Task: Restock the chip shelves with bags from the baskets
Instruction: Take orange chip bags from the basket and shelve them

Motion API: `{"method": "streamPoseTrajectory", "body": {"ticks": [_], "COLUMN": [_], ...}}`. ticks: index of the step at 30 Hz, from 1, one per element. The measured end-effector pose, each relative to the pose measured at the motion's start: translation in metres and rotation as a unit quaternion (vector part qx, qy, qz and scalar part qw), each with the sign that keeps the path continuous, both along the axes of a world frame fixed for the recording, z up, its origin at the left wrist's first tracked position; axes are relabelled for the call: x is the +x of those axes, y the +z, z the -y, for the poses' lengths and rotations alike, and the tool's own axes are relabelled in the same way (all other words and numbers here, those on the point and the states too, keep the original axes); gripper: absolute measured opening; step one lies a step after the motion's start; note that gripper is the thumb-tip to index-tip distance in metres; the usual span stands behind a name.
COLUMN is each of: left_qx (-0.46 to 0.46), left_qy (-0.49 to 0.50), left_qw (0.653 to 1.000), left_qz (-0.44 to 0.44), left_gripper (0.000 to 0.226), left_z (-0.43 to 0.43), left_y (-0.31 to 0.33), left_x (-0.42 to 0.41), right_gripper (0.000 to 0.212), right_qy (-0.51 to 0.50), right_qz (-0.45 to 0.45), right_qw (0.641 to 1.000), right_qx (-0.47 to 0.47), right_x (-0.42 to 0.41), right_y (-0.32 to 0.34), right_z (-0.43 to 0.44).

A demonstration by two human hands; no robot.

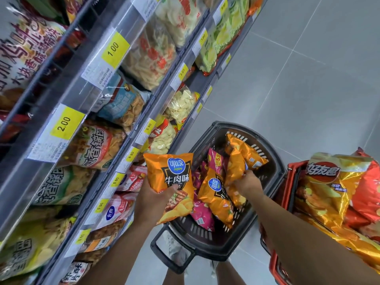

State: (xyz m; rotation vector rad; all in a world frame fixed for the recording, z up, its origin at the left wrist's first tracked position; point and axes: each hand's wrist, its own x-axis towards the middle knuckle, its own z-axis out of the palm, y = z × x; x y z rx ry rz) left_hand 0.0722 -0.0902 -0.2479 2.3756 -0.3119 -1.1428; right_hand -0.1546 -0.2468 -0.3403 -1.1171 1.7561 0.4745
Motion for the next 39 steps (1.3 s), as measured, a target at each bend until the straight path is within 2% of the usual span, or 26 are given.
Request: {"method": "streamPoseTrajectory", "body": {"ticks": [5,8,12,15,18,21,24,25,28,29,31,32,33,34,37,39], "left_qx": [-0.007,-0.03,-0.071,-0.096,-0.112,-0.145,-0.171,-0.183,-0.208,-0.217,-0.227,-0.235,-0.243,-0.251,-0.277,-0.29], "left_qy": [0.019,0.015,0.012,0.013,-0.003,-0.019,-0.023,-0.022,-0.013,-0.01,0.001,0.004,0.004,0.005,0.01,0.006], "left_qw": [1.0,0.999,0.996,0.993,0.99,0.982,0.975,0.972,0.965,0.964,0.962,0.958,0.955,0.952,0.943,0.94], "left_qz": [-0.021,-0.028,-0.056,-0.072,-0.091,-0.121,-0.137,-0.147,-0.157,-0.156,-0.155,-0.162,-0.17,-0.177,-0.184,-0.178], "left_gripper": [0.07,0.055,0.038,0.037,0.033,0.025,0.031,0.038,0.069,0.077,0.095,0.097,0.094,0.089,0.088,0.088], "left_z": [0.01,0.024,0.05,0.066,0.078,0.084,0.086,0.085,0.075,0.072,0.064,0.059,0.054,0.049,0.037,0.029], "left_y": [0.012,0.029,0.073,0.114,0.159,0.22,0.272,0.286,0.318,0.325,0.335,0.338,0.343,0.351,0.372,0.382], "left_x": [0.0,-0.008,-0.021,-0.029,-0.032,-0.043,-0.054,-0.058,-0.067,-0.069,-0.072,-0.072,-0.074,-0.075,-0.079,-0.079], "right_gripper": [0.053,0.07,0.071,0.063,0.041,0.038,0.047,0.05,0.044,0.04,0.02,0.013,0.017,0.03,0.087,0.12], "right_qy": [-0.047,-0.097,-0.121,-0.093,-0.063,-0.056,-0.062,-0.073,-0.078,-0.081,-0.099,-0.099,-0.102,-0.102,-0.087,-0.077], "right_qz": [0.078,0.18,0.297,0.325,0.338,0.36,0.392,0.399,0.413,0.413,0.42,0.424,0.427,0.423,0.401,0.392], "right_qw": [0.993,0.975,0.943,0.934,0.926,0.914,0.898,0.893,0.882,0.879,0.867,0.863,0.858,0.858,0.882,0.903], "right_qx": [-0.079,-0.091,-0.086,-0.114,-0.154,-0.176,-0.189,-0.194,-0.214,-0.224,-0.249,-0.257,-0.266,-0.272,-0.23,-0.158], "right_x": [-0.02,-0.033,-0.037,-0.039,-0.041,-0.045,-0.053,-0.056,-0.065,-0.066,-0.069,-0.07,-0.07,-0.069,-0.07,-0.071], "right_y": [0.043,0.082,0.155,0.209,0.259,0.313,0.358,0.371,0.405,0.413,0.421,0.428,0.431,0.434,0.452,0.464], "right_z": [0.004,0.003,0.004,0.007,0.014,0.016,0.009,0.007,0.005,0.005,0.003,0.002,-0.001,-0.003,-0.006,-0.01]}}
